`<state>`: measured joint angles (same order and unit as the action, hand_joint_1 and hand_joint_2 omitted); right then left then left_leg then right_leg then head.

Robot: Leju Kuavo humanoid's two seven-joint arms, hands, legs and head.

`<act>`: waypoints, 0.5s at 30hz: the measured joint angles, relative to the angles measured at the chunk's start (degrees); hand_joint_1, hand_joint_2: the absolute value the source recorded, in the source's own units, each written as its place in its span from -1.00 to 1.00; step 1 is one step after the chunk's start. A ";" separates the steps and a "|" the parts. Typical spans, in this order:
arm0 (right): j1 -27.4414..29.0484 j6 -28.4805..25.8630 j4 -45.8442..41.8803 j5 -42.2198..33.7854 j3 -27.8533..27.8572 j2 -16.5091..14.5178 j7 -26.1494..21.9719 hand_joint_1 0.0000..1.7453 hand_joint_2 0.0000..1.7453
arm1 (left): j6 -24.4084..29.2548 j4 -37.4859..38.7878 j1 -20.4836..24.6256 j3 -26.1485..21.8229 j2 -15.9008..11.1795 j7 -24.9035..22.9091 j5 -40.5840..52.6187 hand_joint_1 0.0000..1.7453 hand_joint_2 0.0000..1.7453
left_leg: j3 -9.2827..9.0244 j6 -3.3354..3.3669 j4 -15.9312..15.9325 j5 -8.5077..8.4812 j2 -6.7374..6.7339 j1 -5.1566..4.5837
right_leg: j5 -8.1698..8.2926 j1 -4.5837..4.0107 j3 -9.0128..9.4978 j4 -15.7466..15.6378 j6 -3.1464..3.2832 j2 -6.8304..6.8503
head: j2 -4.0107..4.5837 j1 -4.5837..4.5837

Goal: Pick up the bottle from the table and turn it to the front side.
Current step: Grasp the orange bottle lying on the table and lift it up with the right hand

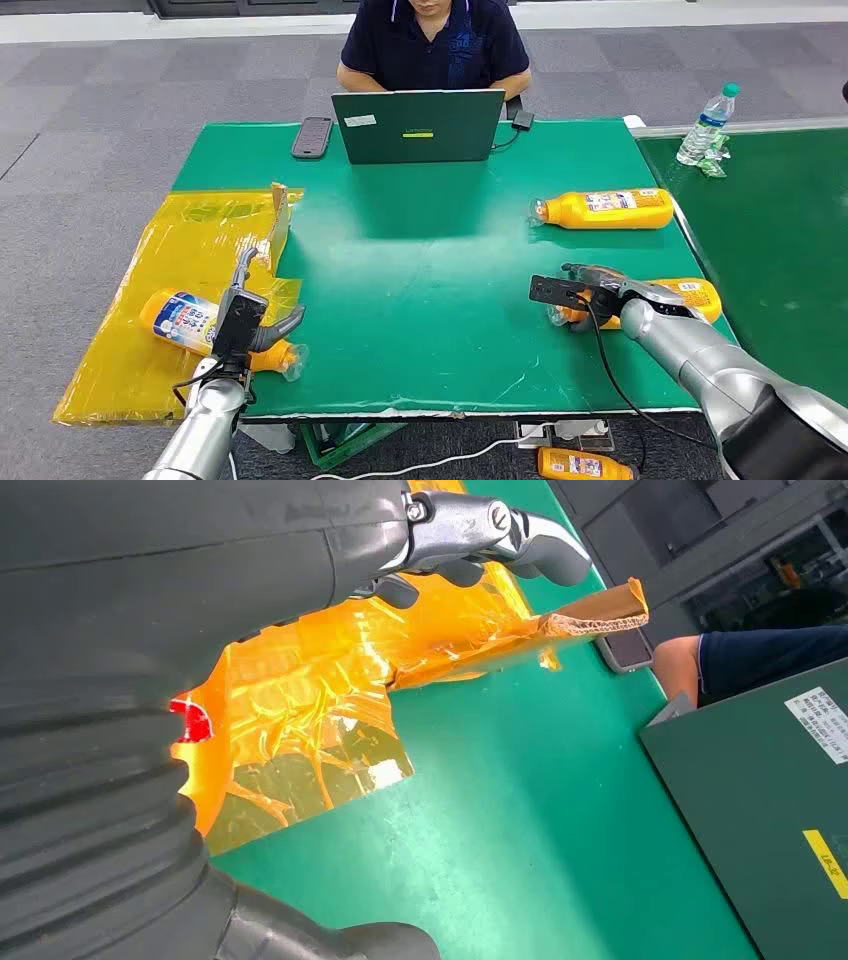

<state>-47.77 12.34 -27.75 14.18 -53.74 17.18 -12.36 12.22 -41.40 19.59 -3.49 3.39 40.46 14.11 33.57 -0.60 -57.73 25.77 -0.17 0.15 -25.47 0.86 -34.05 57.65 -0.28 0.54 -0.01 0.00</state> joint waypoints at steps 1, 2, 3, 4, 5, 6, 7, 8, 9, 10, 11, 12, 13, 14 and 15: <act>0.01 -0.09 0.11 0.05 0.11 -0.08 -0.08 1.00 1.00 | 0.00 -0.10 -0.11 0.00 0.01 0.00 -0.05 -1.00 1.00 | -0.03 0.00 0.00 0.00 0.00 0.00 | 0.00 0.00 0.03 0.00 0.00 0.00 | 0.00 0.00; 0.02 -0.15 0.21 0.09 0.19 -0.14 -0.22 1.00 1.00 | 0.00 -0.19 -0.20 -0.01 0.01 0.00 -0.09 -1.00 1.00 | -0.06 0.00 0.00 0.00 -0.01 0.00 | 0.00 0.00 0.06 0.00 0.00 -0.01 | 0.00 0.00; 0.06 -0.27 0.43 0.19 0.37 -0.27 -0.52 1.00 1.00 | 0.00 -0.35 -0.38 -0.01 0.02 0.00 -0.17 -1.00 1.00 | -0.12 0.00 0.00 0.00 -0.02 0.00 | 0.00 0.00 0.11 0.00 0.00 -0.01 | 0.01 0.00; 0.18 -0.41 0.59 0.30 0.53 -0.36 -0.84 1.00 1.00 | 0.00 -0.53 -0.53 -0.02 0.02 0.00 -0.23 -1.00 1.00 | -0.17 0.00 0.00 0.01 -0.03 0.00 | 0.00 0.00 0.15 -0.01 0.00 -0.01 | 0.01 0.00; 0.34 -0.61 0.72 0.44 0.70 -0.44 -1.17 1.00 1.00 | -0.01 -0.67 -0.66 -0.02 0.02 0.00 -0.31 -1.00 1.00 | -0.19 0.00 0.00 0.02 -0.04 0.00 | -0.01 0.00 0.18 -0.01 -0.01 -0.01 | 0.00 0.00; 0.48 -0.81 0.82 0.57 0.89 -0.52 -1.47 1.00 1.00 | -0.02 -0.78 -0.76 -0.03 0.03 0.00 -0.37 -1.00 1.00 | -0.21 0.00 0.00 0.02 -0.04 0.00 | -0.02 0.01 0.19 -0.01 -0.02 -0.02 | 0.00 0.00; 0.60 -1.02 0.90 0.70 1.08 -0.58 -1.67 1.00 1.00 | -0.03 -0.87 -0.85 -0.03 0.03 0.00 -0.44 -1.00 1.00 | -0.22 0.01 0.00 0.02 -0.05 0.00 | -0.03 0.01 0.21 -0.02 -0.03 -0.02 | 0.00 0.00; 0.64 -1.17 0.97 0.78 1.26 -0.64 -1.80 1.00 1.00 | -0.05 -0.96 -0.94 -0.03 0.04 0.00 -0.51 -1.00 1.00 | -0.23 0.01 0.00 0.02 -0.04 0.00 | -0.04 0.01 0.23 -0.02 -0.04 -0.01 | 0.00 0.00; 0.62 -1.23 1.03 0.81 1.42 -0.68 -1.89 1.00 1.00 | -0.05 -1.04 -1.03 -0.03 0.04 0.00 -0.55 -1.00 1.00 | -0.25 0.01 0.00 0.02 -0.04 0.00 | -0.05 0.01 0.26 -0.03 -0.04 -0.01 | 0.00 0.00; 0.61 -1.27 1.09 0.84 1.57 -0.72 -1.90 1.00 1.00 | -0.06 -1.13 -1.12 -0.03 0.04 0.00 -0.57 -1.00 1.00 | -0.27 0.01 0.00 0.02 -0.04 0.00 | -0.05 0.01 0.29 -0.03 -0.05 0.00 | 0.00 0.00; 0.60 -1.32 1.12 0.85 1.71 -0.77 -1.89 1.00 1.00 | -0.07 -1.19 -1.19 -0.03 0.04 0.00 -0.58 -1.00 1.00 | -0.30 0.01 0.00 0.02 -0.04 0.00 | -0.05 0.01 0.33 -0.03 -0.05 0.01 | -0.01 0.00; 0.59 -1.39 1.15 0.87 1.84 -0.81 -1.86 1.00 1.00 | -0.09 -1.22 -1.23 -0.03 0.04 0.00 -0.58 -1.00 1.00 | -0.32 0.01 0.00 0.02 -0.03 0.00 | -0.05 0.01 0.36 -0.03 -0.05 0.01 | 0.00 0.00; 0.58 -1.48 1.16 0.91 1.95 -0.87 -1.82 1.00 1.00 | -0.11 -1.24 -1.24 -0.03 0.04 0.00 -0.58 -1.00 1.00 | -0.34 0.01 0.00 0.02 -0.03 0.00 | -0.05 0.01 0.38 -0.03 -0.05 0.02 | -0.01 0.00; 0.57 -1.57 1.17 0.99 2.03 -0.92 -1.78 1.00 1.00 | -0.14 -1.26 -1.25 -0.03 0.05 0.00 -0.58 -1.00 1.00 | -0.35 0.01 0.00 0.02 -0.03 0.00 | -0.05 0.01 0.39 -0.03 -0.05 0.02 | 0.00 0.00; 0.55 -1.66 1.17 1.09 2.09 -0.99 -1.74 1.00 1.00 | -0.18 -1.27 -1.25 -0.03 0.06 0.00 -0.58 -1.00 1.00 | -0.35 0.01 0.00 0.02 -0.03 0.00 | -0.05 0.01 0.40 -0.03 -0.05 0.02 | 0.00 0.00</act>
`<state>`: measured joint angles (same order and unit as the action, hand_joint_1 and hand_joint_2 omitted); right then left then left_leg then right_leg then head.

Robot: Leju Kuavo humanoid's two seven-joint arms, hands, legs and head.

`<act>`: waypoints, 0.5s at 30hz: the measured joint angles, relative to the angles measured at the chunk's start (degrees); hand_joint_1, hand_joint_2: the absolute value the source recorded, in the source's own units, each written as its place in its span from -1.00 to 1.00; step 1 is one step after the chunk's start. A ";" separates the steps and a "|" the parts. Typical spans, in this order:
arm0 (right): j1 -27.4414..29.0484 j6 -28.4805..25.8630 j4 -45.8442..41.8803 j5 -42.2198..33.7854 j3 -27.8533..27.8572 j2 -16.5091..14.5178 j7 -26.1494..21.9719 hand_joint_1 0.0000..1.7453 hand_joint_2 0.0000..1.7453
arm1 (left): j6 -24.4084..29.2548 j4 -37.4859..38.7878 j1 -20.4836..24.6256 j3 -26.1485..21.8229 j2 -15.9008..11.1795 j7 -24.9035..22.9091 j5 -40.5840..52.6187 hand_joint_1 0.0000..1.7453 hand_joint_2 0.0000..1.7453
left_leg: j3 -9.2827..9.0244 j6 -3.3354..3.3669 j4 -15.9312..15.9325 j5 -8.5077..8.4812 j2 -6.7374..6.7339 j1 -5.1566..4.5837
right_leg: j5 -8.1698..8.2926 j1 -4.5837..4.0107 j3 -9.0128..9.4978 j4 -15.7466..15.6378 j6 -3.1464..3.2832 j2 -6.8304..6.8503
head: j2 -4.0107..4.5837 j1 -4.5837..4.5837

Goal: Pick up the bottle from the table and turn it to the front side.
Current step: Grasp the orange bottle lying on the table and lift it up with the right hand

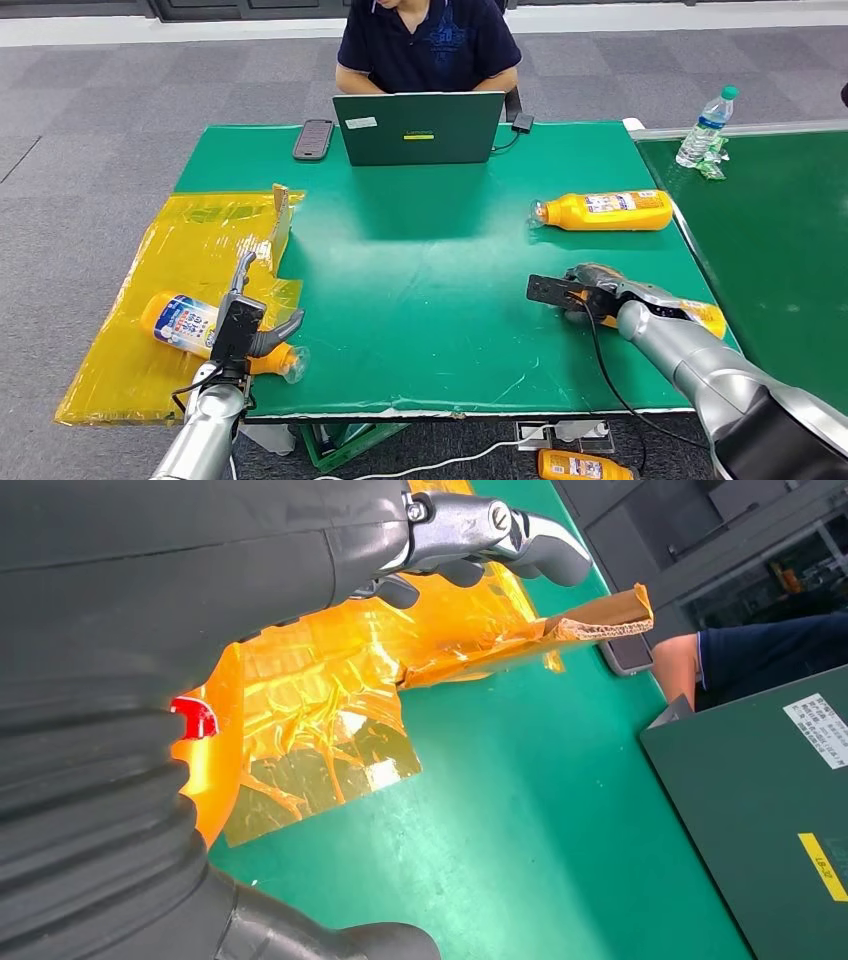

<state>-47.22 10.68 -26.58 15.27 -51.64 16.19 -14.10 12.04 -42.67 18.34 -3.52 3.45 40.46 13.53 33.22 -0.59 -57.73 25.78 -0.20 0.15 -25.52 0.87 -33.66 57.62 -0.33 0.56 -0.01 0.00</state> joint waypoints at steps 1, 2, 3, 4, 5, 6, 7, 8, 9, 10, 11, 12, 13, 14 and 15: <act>-0.02 -0.07 0.00 0.10 0.07 -0.07 0.02 1.00 1.00 | -0.06 -0.02 0.00 0.00 0.02 0.00 0.00 -1.00 1.00 | 0.00 0.00 0.00 0.00 0.00 0.00 | 0.00 0.00 0.00 0.00 0.00 0.00 | 0.00 0.00; -0.03 -0.16 0.00 0.19 0.13 -0.14 0.05 1.00 1.00 | -0.15 -0.03 0.00 0.00 0.03 0.00 0.00 -1.00 1.00 | 0.01 0.00 0.00 0.00 0.00 0.00 | 0.00 0.00 0.00 0.00 0.00 0.00 | 0.01 0.00; -0.04 -0.32 0.00 0.25 0.20 -0.24 0.10 1.00 1.00 | -0.26 -0.04 0.00 0.00 0.05 0.00 0.00 -1.00 1.00 | 0.01 0.00 0.00 0.00 0.00 0.00 | 0.00 0.00 0.00 0.00 0.00 0.00 | 0.01 0.00; -0.06 -0.58 0.00 0.30 0.25 -0.36 0.25 1.00 1.00 | -0.39 -0.05 0.01 0.00 0.07 0.00 0.00 -1.00 1.00 | 0.02 0.00 0.00 0.00 0.00 0.00 | 0.00 0.00 0.00 0.00 0.00 0.00 | 0.01 0.00; -0.11 -0.94 0.00 0.34 0.29 -0.54 0.48 1.00 1.00 | -0.51 -0.05 0.02 0.00 0.08 0.00 0.00 -1.00 1.00 | 0.03 0.00 0.00 0.00 0.00 0.00 | 0.00 0.01 -0.01 0.00 0.00 0.00 | 0.01 0.00; -0.24 -1.39 0.00 0.35 0.38 -0.79 0.72 1.00 1.00 | -0.59 -0.05 0.03 0.00 0.10 0.00 0.00 -1.00 1.00 | 0.04 0.00 0.00 0.00 0.00 0.00 | 0.00 0.01 -0.02 0.00 0.00 0.00 | 0.01 0.00; -0.46 -1.81 0.00 0.35 0.56 -1.16 0.92 1.00 1.00 | -0.63 -0.04 0.07 0.00 0.15 0.00 0.01 -1.00 1.00 | 0.06 0.00 0.00 0.00 0.00 0.00 | 0.00 0.01 -0.04 0.00 0.00 0.00 | 0.01 0.00; -0.77 -2.19 0.00 0.32 0.82 -1.62 1.02 1.00 1.00 | -0.65 -0.02 0.12 0.00 0.23 0.00 0.01 -1.00 1.00 | 0.08 0.00 0.00 -0.01 0.00 0.00 | 0.00 0.01 -0.07 0.00 0.00 -0.01 | 0.01 0.01; -1.19 -2.46 0.00 0.27 1.17 -2.14 1.03 1.00 1.00 | -0.65 0.03 0.20 0.00 0.32 0.00 0.02 -1.00 1.00 | 0.10 0.00 0.00 -0.02 -0.01 0.00 | 0.01 0.02 -0.10 0.01 0.00 -0.02 | 0.01 0.01; -1.70 -2.67 0.00 0.16 1.53 -2.71 1.01 1.00 1.00 | -0.66 0.10 0.30 0.00 0.44 0.00 0.03 -1.00 1.00 | 0.13 0.00 0.00 -0.03 -0.01 0.00 | 0.02 0.02 -0.13 0.01 0.00 -0.02 | 0.01 0.01; -2.25 -2.95 0.00 -0.03 1.90 -3.33 0.92 1.00 1.00 | -0.68 0.22 0.43 0.00 0.58 0.00 0.04 -1.00 1.00 | 0.15 0.00 0.00 -0.04 -0.01 0.00 | 0.03 0.02 -0.16 0.01 0.00 -0.03 | 0.01 0.01; -2.87 -3.33 0.00 -0.32 2.32 -4.03 0.77 1.00 1.00 | -0.75 0.38 0.59 0.00 0.73 0.00 0.04 -1.00 1.00 | 0.16 -0.02 0.00 -0.06 -0.01 0.00 | 0.04 0.02 -0.18 0.01 0.00 -0.03 | 0.01 0.00; -3.53 -3.87 0.00 -0.69 2.83 -4.88 0.60 1.00 1.00 | -0.84 0.58 0.78 0.01 0.94 0.00 0.02 -1.00 1.00 | 0.17 -0.03 0.00 -0.07 -0.01 0.00 | 0.04 0.02 -0.19 0.02 0.00 -0.03 | 0.01 0.00; -4.26 -4.50 0.00 -1.06 3.42 -5.79 0.43 1.00 1.00 | -0.91 0.85 1.02 0.01 1.16 0.00 -0.02 -1.00 1.00 | 0.18 -0.04 0.00 -0.09 -0.01 0.00 | 0.05 0.02 -0.22 0.02 0.00 -0.02 | 0.00 0.00; -5.02 -5.08 0.00 -1.35 4.06 -6.74 0.33 1.00 1.00 | -0.97 1.14 1.28 0.02 1.41 -0.01 -0.06 -1.00 1.00 | 0.18 -0.05 0.00 -0.10 -0.01 0.00 | 0.05 0.01 -0.24 0.02 0.00 -0.02 | 0.00 0.00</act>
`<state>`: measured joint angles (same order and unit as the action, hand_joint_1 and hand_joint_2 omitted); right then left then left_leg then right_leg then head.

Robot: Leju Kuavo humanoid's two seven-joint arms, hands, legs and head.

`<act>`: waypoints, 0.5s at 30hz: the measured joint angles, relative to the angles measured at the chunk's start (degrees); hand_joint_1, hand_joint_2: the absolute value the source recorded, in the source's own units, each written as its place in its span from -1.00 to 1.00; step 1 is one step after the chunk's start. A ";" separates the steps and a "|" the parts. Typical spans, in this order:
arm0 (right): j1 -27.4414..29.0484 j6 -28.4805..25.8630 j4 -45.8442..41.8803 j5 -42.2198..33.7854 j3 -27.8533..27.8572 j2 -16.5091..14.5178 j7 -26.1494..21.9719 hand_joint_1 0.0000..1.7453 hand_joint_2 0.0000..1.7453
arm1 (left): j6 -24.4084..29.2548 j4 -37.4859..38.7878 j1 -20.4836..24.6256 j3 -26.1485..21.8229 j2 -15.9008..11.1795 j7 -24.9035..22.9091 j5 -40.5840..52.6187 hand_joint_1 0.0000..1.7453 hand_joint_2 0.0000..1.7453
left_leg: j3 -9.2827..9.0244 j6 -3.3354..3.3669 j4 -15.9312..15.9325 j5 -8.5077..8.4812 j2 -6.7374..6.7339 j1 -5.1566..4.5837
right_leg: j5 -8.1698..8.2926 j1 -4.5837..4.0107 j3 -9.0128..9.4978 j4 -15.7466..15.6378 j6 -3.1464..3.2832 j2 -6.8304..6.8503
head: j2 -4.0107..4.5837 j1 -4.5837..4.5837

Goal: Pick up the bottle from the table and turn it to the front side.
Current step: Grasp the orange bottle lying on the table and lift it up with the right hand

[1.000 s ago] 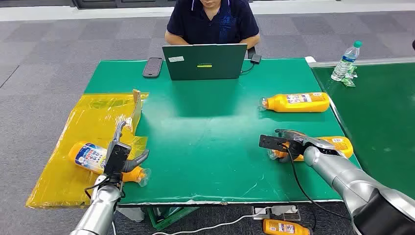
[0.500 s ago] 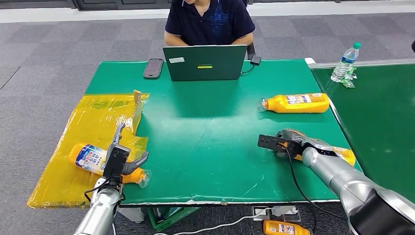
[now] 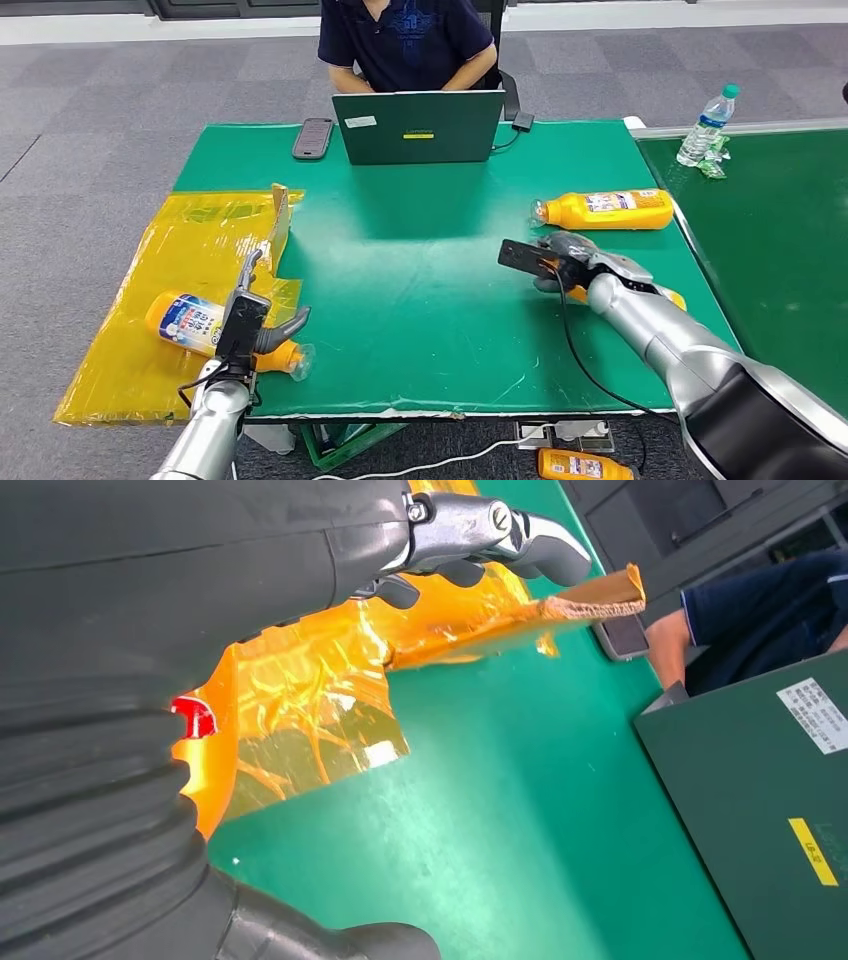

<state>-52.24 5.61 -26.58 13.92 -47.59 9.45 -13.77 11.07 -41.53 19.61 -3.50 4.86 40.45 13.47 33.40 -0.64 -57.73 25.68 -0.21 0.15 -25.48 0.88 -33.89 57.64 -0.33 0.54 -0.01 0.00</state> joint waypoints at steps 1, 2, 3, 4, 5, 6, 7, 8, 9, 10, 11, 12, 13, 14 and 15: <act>-0.77 -0.43 0.00 -0.17 0.59 -0.91 -0.03 1.00 1.00 | -0.01 0.28 0.26 0.01 0.24 0.00 -0.04 -1.00 1.00 | 0.01 0.00 0.00 0.00 0.01 0.00 | 0.00 0.00 -0.02 0.00 0.00 0.00 | -0.01 0.00; -1.47 -0.70 0.00 -0.24 1.09 -1.68 -0.03 1.00 1.00 | -0.01 0.54 0.48 0.02 0.46 -0.01 -0.07 -1.00 1.00 | 0.01 0.00 0.00 0.00 0.02 0.00 | 0.00 -0.01 -0.03 0.00 0.00 0.00 | 0.00 0.00; -2.02 -0.85 0.00 -0.26 1.48 -2.33 0.02 1.00 1.00 | -0.01 0.75 0.64 0.02 0.66 -0.01 -0.07 -1.00 1.00 | 0.01 0.00 0.00 0.00 0.05 0.00 | 0.00 -0.01 -0.03 0.00 0.00 0.02 | 0.00 0.00; -2.43 -0.94 0.00 -0.27 1.75 -2.82 0.09 1.00 1.00 | -0.01 0.92 0.74 0.02 0.79 0.00 -0.07 -1.00 1.00 | 0.03 0.00 0.00 0.00 0.09 0.00 | -0.01 -0.01 -0.02 0.00 0.00 0.05 | 0.01 0.00; -2.72 -1.01 0.00 -0.28 1.96 -3.20 0.15 1.00 1.00 | -0.01 1.07 0.82 0.02 0.91 0.01 -0.08 -1.00 1.00 | 0.04 0.00 0.00 0.00 0.14 0.00 | -0.01 -0.01 -0.02 0.00 0.00 0.09 | 0.01 0.00; -2.91 -1.06 0.00 -0.28 2.10 -3.46 0.21 1.00 1.00 | -0.01 1.19 0.90 0.02 0.98 0.02 -0.08 -1.00 1.00 | 0.06 0.00 0.00 0.00 0.17 0.00 | -0.02 0.00 -0.02 0.00 -0.01 0.12 | 0.00 0.00; -3.02 -1.13 0.00 -0.30 2.21 -3.70 0.21 1.00 1.00 | -0.02 1.30 1.00 0.02 1.02 0.02 -0.09 -1.00 1.00 | 0.08 0.01 0.00 0.01 0.19 0.00 | -0.02 0.00 -0.03 0.00 -0.01 0.13 | 0.00 0.00; -3.11 -1.28 0.00 -0.39 2.37 -3.98 0.04 1.00 1.00 | -0.11 1.43 1.14 0.03 1.07 0.03 -0.09 -1.00 1.00 | 0.10 0.01 0.00 0.01 0.19 0.00 | -0.02 0.01 -0.03 0.00 -0.02 0.13 | 0.00 0.00; -3.22 -1.54 0.00 -0.57 2.61 -4.27 -0.23 1.00 1.00 | -0.31 1.60 1.31 0.03 1.11 0.03 -0.09 -1.00 1.00 | 0.13 0.02 0.00 0.01 0.19 -0.01 | -0.02 0.02 -0.04 0.00 -0.02 0.12 | 0.01 0.00; -3.43 -1.93 0.00 -0.86 2.92 -4.69 -0.55 1.00 1.00 | -0.53 1.84 1.52 0.05 1.18 0.02 -0.09 -1.00 1.00 | 0.15 0.02 0.00 0.01 0.18 -0.01 | -0.02 0.03 -0.07 0.00 -0.02 0.11 | 0.01 0.00; -3.80 -2.44 0.00 -1.21 3.32 -5.28 -0.88 1.00 1.00 | -0.77 2.19 1.84 0.08 1.29 0.02 -0.09 -1.00 1.00 | 0.17 0.02 0.00 0.01 0.18 -0.02 | -0.02 0.05 -0.10 0.00 -0.02 0.10 | 0.01 0.00; -4.37 -3.01 0.00 -1.66 3.78 -6.05 -1.07 1.00 1.00 | -0.97 2.71 2.27 0.11 1.46 -0.01 -0.09 -1.00 1.00 | 0.18 0.01 0.00 0.01 0.16 -0.03 | -0.01 0.06 -0.14 0.00 -0.02 0.07 | 0.01 0.00; -5.11 -3.63 -0.03 -2.09 4.30 -7.04 -1.12 1.00 1.00 | -1.16 3.39 2.79 0.19 1.72 -0.05 -0.09 -1.00 1.00 | 0.19 0.01 0.00 0.01 0.14 -0.04 | -0.01 0.06 -0.17 0.00 -0.02 0.05 | 0.00 0.00; -6.01 -4.22 -0.11 -2.49 4.89 -8.13 -0.98 1.00 1.00 | -1.42 4.21 3.38 0.29 2.06 -0.12 -0.08 -1.00 1.00 | 0.19 0.01 0.00 0.00 0.12 -0.04 | 0.00 0.06 -0.19 0.00 -0.02 0.04 | 0.00 0.00; -7.01 -4.75 -0.28 -2.88 5.48 -9.28 -0.70 1.00 1.00 | -1.69 5.09 3.96 0.42 2.44 -0.20 -0.08 -1.00 1.00 | 0.19 0.00 0.00 -0.02 0.10 -0.04 | 0.00 0.05 -0.21 0.01 -0.01 0.03 | 0.00 0.00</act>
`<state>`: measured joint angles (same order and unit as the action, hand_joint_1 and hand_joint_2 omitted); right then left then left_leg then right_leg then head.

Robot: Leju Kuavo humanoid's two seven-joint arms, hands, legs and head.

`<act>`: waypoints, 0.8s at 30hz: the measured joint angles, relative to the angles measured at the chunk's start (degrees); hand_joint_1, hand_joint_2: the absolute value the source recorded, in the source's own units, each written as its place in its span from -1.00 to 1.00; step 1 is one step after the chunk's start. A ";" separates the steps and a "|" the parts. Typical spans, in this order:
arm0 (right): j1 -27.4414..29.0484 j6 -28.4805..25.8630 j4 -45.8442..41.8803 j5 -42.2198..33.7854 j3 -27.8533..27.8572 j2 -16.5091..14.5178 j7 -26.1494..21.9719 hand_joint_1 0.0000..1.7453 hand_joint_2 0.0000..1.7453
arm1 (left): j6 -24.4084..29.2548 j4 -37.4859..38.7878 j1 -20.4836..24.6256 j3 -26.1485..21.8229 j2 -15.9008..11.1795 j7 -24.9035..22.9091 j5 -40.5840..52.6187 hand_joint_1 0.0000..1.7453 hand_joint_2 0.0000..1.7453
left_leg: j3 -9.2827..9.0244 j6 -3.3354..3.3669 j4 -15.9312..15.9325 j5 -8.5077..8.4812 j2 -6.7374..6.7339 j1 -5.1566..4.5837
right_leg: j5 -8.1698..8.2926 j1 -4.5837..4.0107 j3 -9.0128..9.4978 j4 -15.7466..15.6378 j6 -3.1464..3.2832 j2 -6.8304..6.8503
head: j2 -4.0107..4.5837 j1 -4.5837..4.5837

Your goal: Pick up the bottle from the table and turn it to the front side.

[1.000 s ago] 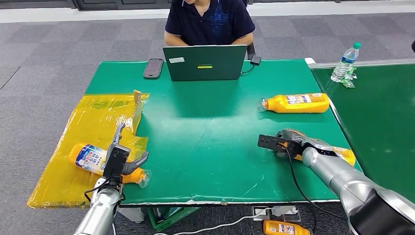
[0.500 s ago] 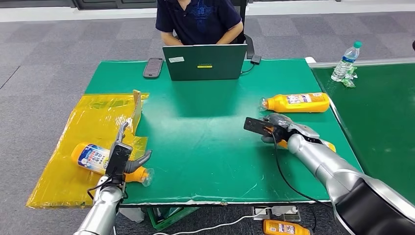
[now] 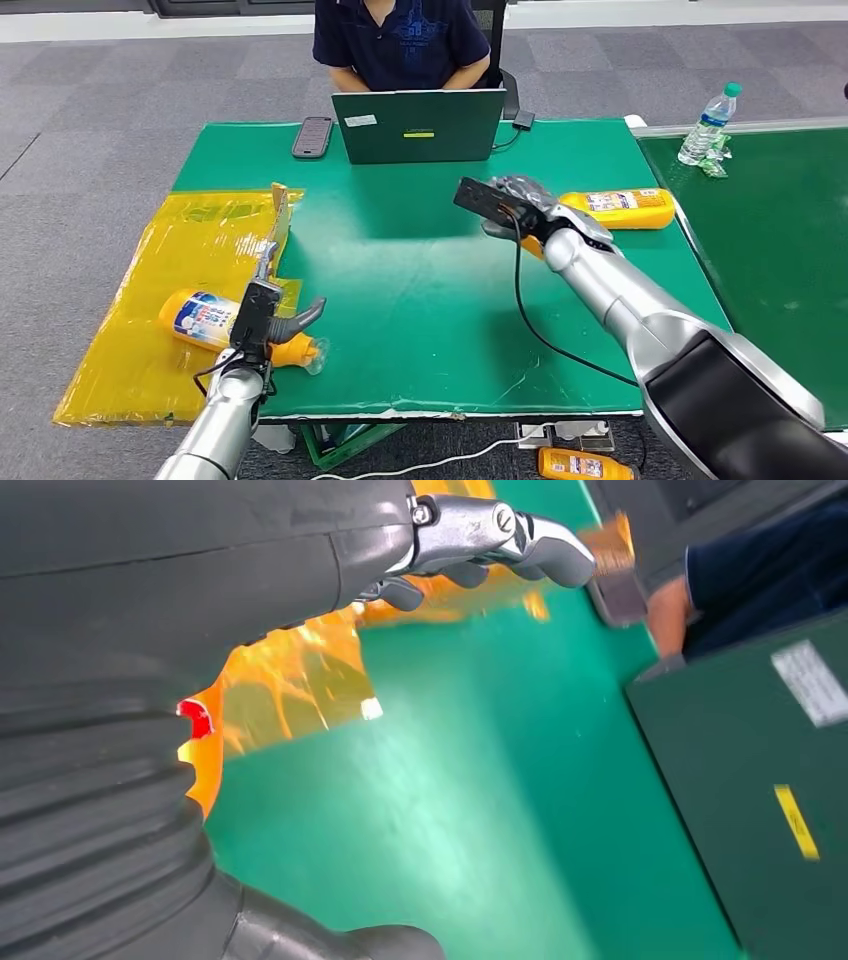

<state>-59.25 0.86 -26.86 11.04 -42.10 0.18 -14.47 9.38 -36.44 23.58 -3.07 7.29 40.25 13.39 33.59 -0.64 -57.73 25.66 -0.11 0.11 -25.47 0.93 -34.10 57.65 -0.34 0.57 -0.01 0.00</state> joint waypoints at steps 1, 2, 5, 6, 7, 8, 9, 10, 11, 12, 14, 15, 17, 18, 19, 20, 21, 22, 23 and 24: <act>-1.09 -0.44 -0.23 -0.28 0.58 -1.07 0.37 1.00 1.00 | -0.31 0.85 0.56 0.15 0.39 -0.09 -0.02 -1.00 1.00 | 0.00 -0.01 0.00 -0.02 0.00 0.00 | 0.00 -0.01 -0.01 0.00 0.00 0.01 | 0.00 0.00; -2.27 -0.77 -0.50 -0.59 1.19 -2.11 0.80 1.00 1.00 | -0.61 1.68 1.10 0.31 0.75 -0.17 -0.12 -1.00 1.00 | 0.01 -0.01 0.00 -0.03 0.02 0.00 | 0.01 -0.02 -0.01 0.01 0.01 0.02 | 0.00 0.00; -5.83 -1.35 -1.34 -1.67 3.37 -4.92 1.38 1.00 1.00 | -1.25 3.99 2.61 0.59 1.77 -0.21 -0.85 -1.00 1.00 | 0.02 -0.01 0.00 -0.05 0.06 0.02 | 0.01 -0.04 -0.01 0.03 0.01 0.06 | 0.00 0.00; -6.80 -1.38 -1.59 -2.12 4.21 -5.72 1.27 1.00 1.00 | -1.39 4.68 3.04 0.60 2.08 -0.16 -1.11 -1.00 1.00 | 0.02 -0.01 0.00 -0.05 0.07 0.02 | 0.00 -0.04 0.00 0.03 0.01 0.06 | 0.00 0.00; -7.57 -1.30 -1.83 -2.57 5.02 -6.42 1.07 1.00 1.00 | -1.56 5.31 3.46 0.60 2.36 -0.13 -1.30 -1.00 1.00 | 0.02 -0.01 0.00 -0.05 0.07 0.02 | 0.00 -0.03 0.00 0.03 0.01 0.06 | -0.01 0.00; -8.16 -1.13 -2.08 -3.02 5.80 -7.09 0.78 1.00 1.00 | -1.75 5.90 3.89 0.60 2.60 -0.11 -1.40 -1.00 1.00 | 0.03 -0.01 0.00 -0.05 0.07 0.02 | 0.00 -0.03 0.00 0.03 0.01 0.06 | 0.00 0.00; -8.58 -0.93 -2.37 -3.40 6.51 -7.79 0.47 1.00 1.00 | -1.90 6.52 4.37 0.61 2.86 -0.18 -1.38 -1.00 1.00 | 0.03 -0.01 0.00 -0.05 0.07 0.02 | 0.00 -0.02 0.00 0.03 0.01 0.05 | -0.01 0.00; -8.92 -0.75 -2.69 -3.67 7.12 -8.52 0.22 1.00 1.00 | -1.98 7.18 4.91 0.65 3.14 -0.32 -1.30 -1.00 1.00 | 0.04 -0.01 0.00 -0.04 0.07 0.02 | 0.00 -0.02 -0.01 0.03 0.01 0.05 | -0.01 0.00; -9.23 -0.66 -3.04 -3.88 7.65 -9.31 0.03 1.00 1.00 | -2.01 7.88 5.51 0.73 3.43 -0.52 -1.16 -1.00 1.00 | 0.05 0.00 0.00 -0.04 0.06 0.02 | 0.01 -0.01 -0.02 0.03 0.01 0.04 | -0.01 0.00; -9.52 -0.61 -3.41 -4.08 8.10 -10.15 -0.06 1.00 1.00 | -2.01 8.60 6.11 0.86 3.75 -0.74 -0.97 -1.00 1.00 | 0.06 0.00 0.00 -0.04 0.06 0.01 | 0.01 -0.01 -0.04 0.03 0.01 0.04 | -0.01 0.00; -10.11 -0.62 -4.26 -4.45 8.82 -11.77 -0.12 1.00 1.00 | -2.01 9.91 7.26 1.09 4.38 -1.09 -0.66 -1.00 1.00 | 0.11 0.00 -0.01 -0.05 0.05 0.02 | 0.02 -0.02 -0.11 0.03 0.01 0.03 | 0.01 0.00; -10.36 -0.63 -4.77 -4.71 9.18 -12.56 -0.12 1.00 1.00 | -1.99 10.55 7.85 1.15 4.71 -1.20 -0.56 -1.00 1.00 | 0.15 0.00 -0.01 -0.06 0.05 0.02 | 0.04 -0.03 -0.16 0.03 0.01 0.03 | 0.00 0.00; -10.75 -0.51 -6.00 -5.38 10.02 -14.04 -0.11 1.00 1.00 | -1.81 11.69 9.28 1.19 5.30 -1.35 -0.45 -1.00 1.00 | 0.26 -0.02 -0.02 -0.11 0.05 0.02 | 0.08 -0.05 -0.27 0.03 0.03 0.02 | 0.00 0.00; -10.87 -0.37 -6.67 -5.82 10.49 -14.72 -0.09 1.00 1.00 | -1.62 12.21 10.12 1.19 5.59 -1.46 -0.40 -1.00 1.00 | 0.31 -0.03 -0.03 -0.13 0.05 0.02 | 0.10 -0.06 -0.33 0.03 0.04 0.02 | 0.00 -0.01; -10.94 -0.15 -7.35 -6.27 10.98 -15.33 -0.04 1.00 1.00 | -1.40 12.61 10.98 1.19 5.86 -1.59 -0.37 -1.00 1.00 | 0.35 -0.04 -0.03 -0.14 0.05 0.02 | 0.11 -0.07 -0.37 0.03 0.04 0.02 | 0.01 -0.01; -10.98 0.11 -8.01 -6.72 11.46 -15.89 0.01 1.00 1.00 | -1.19 12.98 11.88 1.19 6.16 -1.76 -0.33 -1.00 1.00 | 0.38 -0.04 -0.03 -0.15 0.05 0.02 | 0.11 -0.07 -0.40 0.03 0.04 0.02 | 0.01 -0.01; -10.99 0.37 -8.65 -7.15 11.92 -16.36 0.06 1.00 1.00 | -1.02 13.30 12.78 1.19 6.46 -1.97 -0.29 -1.00 1.00 | 0.40 -0.04 -0.03 -0.15 0.05 0.02 | 0.11 -0.08 -0.42 0.03 0.04 0.02 | 0.01 -0.01; -10.99 0.60 -9.24 -7.50 12.35 -16.76 0.11 1.00 1.00 | -0.90 13.59 13.64 1.19 6.73 -2.18 -0.28 -1.00 1.00 | 0.42 -0.04 -0.03 -0.15 0.05 0.02 | 0.11 -0.08 -0.44 0.03 0.04 0.02 | 0.01 0.00; -10.99 0.77 -9.80 -7.78 12.74 -17.11 0.13 1.00 1.00 | -0.84 13.85 14.42 1.19 7.00 -2.37 -0.26 -1.00 1.00 | 0.44 -0.04 -0.03 -0.15 0.05 0.03 | 0.11 -0.08 -0.45 0.04 0.04 0.02 | 0.01 0.00; -10.98 0.91 -10.29 -8.00 13.09 -17.38 0.17 1.00 1.00 | -0.80 14.08 15.08 1.19 7.24 -2.53 -0.24 -1.00 1.00 | 0.45 -0.04 -0.03 -0.15 0.05 0.03 | 0.11 -0.08 -0.46 0.04 0.04 0.02 | 0.01 0.00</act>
<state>-70.23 1.77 -37.15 3.04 -29.01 -17.20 -14.30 8.58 -22.36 38.66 -1.88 14.53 37.72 13.15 34.05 -0.68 -57.75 25.51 -0.05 0.14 -25.37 0.85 -34.56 57.68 -0.30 0.59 0.00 0.00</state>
